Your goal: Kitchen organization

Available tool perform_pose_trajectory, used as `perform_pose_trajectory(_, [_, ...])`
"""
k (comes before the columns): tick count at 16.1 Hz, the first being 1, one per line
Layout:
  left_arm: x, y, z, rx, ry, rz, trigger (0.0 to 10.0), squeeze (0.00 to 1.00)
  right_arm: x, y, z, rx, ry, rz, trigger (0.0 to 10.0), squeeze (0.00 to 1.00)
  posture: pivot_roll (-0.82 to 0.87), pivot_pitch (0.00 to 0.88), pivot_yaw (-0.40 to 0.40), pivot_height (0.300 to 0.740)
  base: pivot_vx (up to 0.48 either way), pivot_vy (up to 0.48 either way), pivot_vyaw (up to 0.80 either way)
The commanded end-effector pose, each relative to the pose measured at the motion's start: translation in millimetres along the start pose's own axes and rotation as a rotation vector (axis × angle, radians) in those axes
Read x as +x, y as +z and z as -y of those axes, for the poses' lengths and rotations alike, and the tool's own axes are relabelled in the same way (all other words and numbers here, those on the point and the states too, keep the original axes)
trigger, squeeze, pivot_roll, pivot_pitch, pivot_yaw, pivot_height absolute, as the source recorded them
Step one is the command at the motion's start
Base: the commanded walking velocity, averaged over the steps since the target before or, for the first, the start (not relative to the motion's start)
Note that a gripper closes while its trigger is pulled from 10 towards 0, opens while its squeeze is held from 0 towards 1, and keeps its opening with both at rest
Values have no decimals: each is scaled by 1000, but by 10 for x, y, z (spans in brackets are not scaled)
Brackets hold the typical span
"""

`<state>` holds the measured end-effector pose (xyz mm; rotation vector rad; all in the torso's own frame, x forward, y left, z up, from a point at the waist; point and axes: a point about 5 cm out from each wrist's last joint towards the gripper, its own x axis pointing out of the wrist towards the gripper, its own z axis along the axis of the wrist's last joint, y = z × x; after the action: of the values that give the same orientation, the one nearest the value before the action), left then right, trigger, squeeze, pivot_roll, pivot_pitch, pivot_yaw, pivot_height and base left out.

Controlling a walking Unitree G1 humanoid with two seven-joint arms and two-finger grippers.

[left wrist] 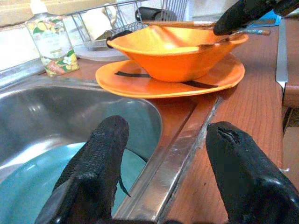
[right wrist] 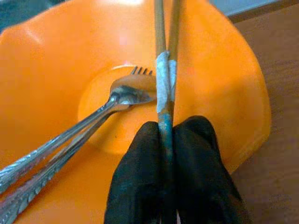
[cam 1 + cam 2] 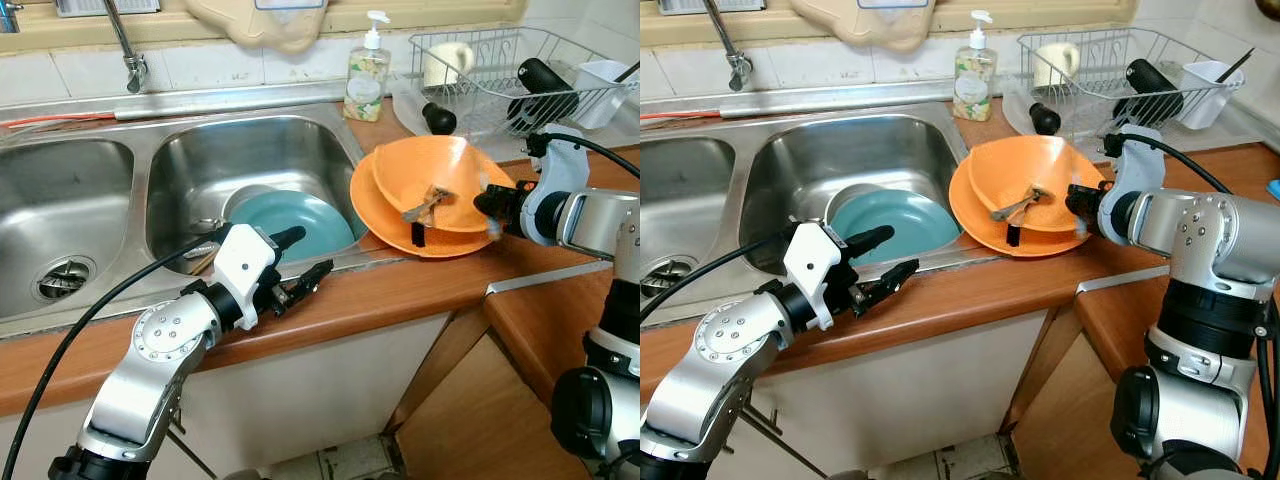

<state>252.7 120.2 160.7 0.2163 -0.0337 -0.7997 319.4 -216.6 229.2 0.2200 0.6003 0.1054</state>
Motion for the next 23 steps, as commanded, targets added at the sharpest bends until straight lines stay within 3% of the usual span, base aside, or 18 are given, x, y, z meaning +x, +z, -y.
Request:
perform_pose_trajectory(1, [-2,31,4,18,-5,1,10000,0,12,14,10,20,2,1,1529,0,-19,0,-22,740,0,0,0])
perform_pose_trajectory(6, [-5,32,-12,21,-2,-1,10000,0,34,54,20,55,7,23,1333,0,-18,0,-20,740,0,0,0])
perform_pose_trajectory(8, [0,35,-33,24,3,-2,10000,0,19,137,-10,75,43,87,1020,0,-18,0,-20,740,0,0,0])
perform_pose_trajectory(9, [2,37,-39,24,6,-1,10000,0,8,165,-22,81,58,112,392,0,-18,0,-20,740,0,0,0])
perform_pose_trajectory(10, [9,61,-73,20,23,11,10000,0,-44,261,-76,97,130,205,0,0,-17,0,-18,740,0,0,0])
perform_pose_trajectory(12, [17,97,-106,8,34,31,10000,0,-97,298,-139,51,186,310,0,0,-18,0,-14,740,0,0,0])
perform_pose_trajectory(14, [20,128,-134,-9,42,51,10000,0,-182,302,-273,-56,281,439,0,0,-18,0,-11,740,0,0,0])
perform_pose_trajectory(16, [20,186,-172,-38,51,91,10000,0,-339,238,-518,-143,491,528,0,0,-20,0,-4,740,0,0,0])
perform_pose_trajectory(17, [15,244,-202,-86,51,132,10000,0,-378,131,-619,-172,574,540,0,0,-20,0,-2,740,0,0,0])
perform_pose_trajectory(18, [12,261,-211,-98,51,143,10000,0,-382,95,-638,-188,586,538,0,0,-20,0,-2,740,0,0,0])
perform_pose_trajectory(21, [-20,394,-245,-250,-1,256,10000,0,-399,-214,-809,-298,687,560,0,0,-20,0,1,740,0,0,0])
perform_pose_trajectory(23, [-63,452,-207,-364,-98,324,10000,0,-330,-414,-873,-339,717,501,0,0,-26,0,2,740,0,0,0])
